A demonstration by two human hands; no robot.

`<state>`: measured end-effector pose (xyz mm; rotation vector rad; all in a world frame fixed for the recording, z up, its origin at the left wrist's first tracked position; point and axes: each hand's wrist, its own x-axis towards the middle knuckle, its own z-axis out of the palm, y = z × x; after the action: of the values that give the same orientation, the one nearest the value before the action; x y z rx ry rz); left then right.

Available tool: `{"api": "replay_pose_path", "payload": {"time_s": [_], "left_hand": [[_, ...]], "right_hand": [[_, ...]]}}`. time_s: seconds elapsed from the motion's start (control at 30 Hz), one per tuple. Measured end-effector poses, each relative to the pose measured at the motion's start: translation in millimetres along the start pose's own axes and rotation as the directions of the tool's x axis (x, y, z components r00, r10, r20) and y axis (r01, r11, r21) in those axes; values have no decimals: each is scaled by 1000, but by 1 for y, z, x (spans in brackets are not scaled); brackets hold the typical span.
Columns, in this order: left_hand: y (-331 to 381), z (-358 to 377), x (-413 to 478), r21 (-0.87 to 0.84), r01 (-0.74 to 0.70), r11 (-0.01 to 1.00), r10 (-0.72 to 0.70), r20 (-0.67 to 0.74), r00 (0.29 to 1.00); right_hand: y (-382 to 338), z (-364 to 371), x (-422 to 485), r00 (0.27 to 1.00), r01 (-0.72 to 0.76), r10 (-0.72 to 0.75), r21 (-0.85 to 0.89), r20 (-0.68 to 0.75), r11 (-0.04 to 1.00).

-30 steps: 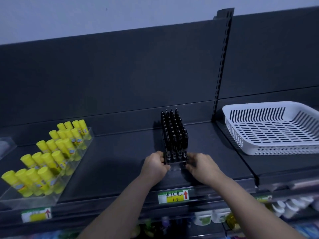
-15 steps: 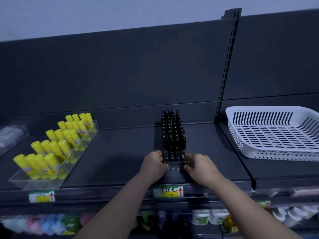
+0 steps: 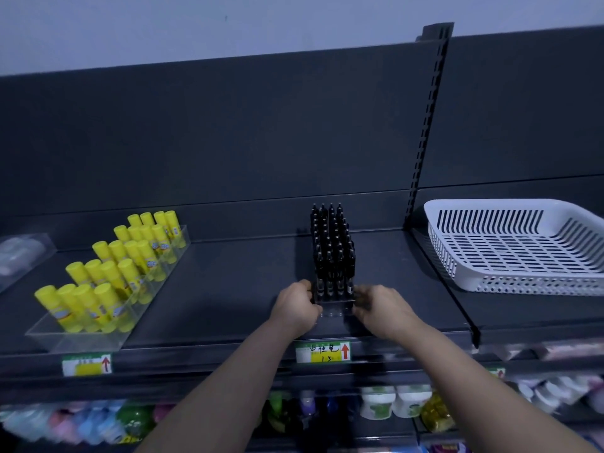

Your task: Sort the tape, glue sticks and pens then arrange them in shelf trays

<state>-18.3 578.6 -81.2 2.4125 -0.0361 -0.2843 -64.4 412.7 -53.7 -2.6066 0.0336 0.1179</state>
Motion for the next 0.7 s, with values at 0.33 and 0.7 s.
{"api": "replay_pose_path", "payload": {"time_s": [0.33,0.7], "left_hand": [[-6,1,-10,91,-75,993,74,15,997],[-9,-13,-33,145,-117,982,112,42,993]], "right_hand": [[-9,15,-9,991,-93,92,-10,-96,996],[-6,21,-31,985,-160,151,-109,-86,981]]}}
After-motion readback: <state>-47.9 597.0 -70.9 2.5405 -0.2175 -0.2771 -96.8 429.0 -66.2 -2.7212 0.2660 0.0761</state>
